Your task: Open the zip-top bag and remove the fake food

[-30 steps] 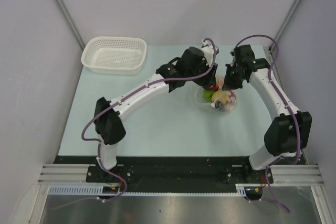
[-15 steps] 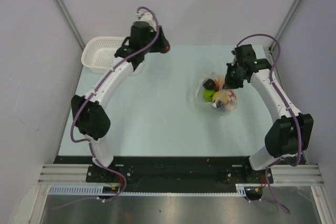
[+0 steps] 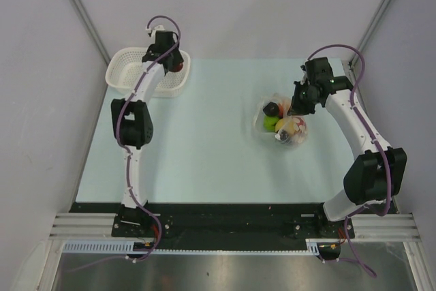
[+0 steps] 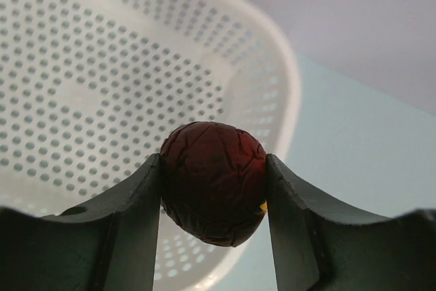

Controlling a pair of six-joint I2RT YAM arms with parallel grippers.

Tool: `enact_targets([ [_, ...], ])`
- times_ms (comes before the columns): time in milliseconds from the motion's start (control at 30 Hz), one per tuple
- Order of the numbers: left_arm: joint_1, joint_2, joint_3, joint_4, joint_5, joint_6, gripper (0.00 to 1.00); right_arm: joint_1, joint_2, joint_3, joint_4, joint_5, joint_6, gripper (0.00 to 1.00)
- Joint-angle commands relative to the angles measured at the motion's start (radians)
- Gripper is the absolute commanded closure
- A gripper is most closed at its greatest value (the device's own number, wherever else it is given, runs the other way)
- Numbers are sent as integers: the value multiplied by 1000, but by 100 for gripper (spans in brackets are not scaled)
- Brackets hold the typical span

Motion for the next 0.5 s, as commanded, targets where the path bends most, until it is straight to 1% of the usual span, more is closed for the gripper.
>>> enact_targets([
  [0, 28, 11, -10, -57, -54, -60, 100, -9, -18, 21, 25, -10, 11, 100],
  [133, 30, 41, -21, -92, -64, -79, 99, -11, -18, 21, 22, -16, 11, 100],
  [167, 33, 50, -13, -110, -64, -87, 94, -9, -17, 21, 22, -17, 13, 100],
  [200, 32, 64, 18, -162, -67, -90, 85, -11, -16, 21, 22, -20, 10, 100],
  [267, 35, 95, 46, -187, -34, -94, 72, -11, -16, 27, 22, -28, 11, 100],
  [300, 38, 101, 60, -193, -25, -93, 56, -11, -18, 29, 23, -31, 11, 100],
  [333, 38, 104, 63, -204, -26, -93, 52, -9, -17, 30, 23, -33, 13, 100],
  [467, 39, 81, 53, -201, -12, -74, 43, -9, -16, 33, 22, -45, 19, 100],
])
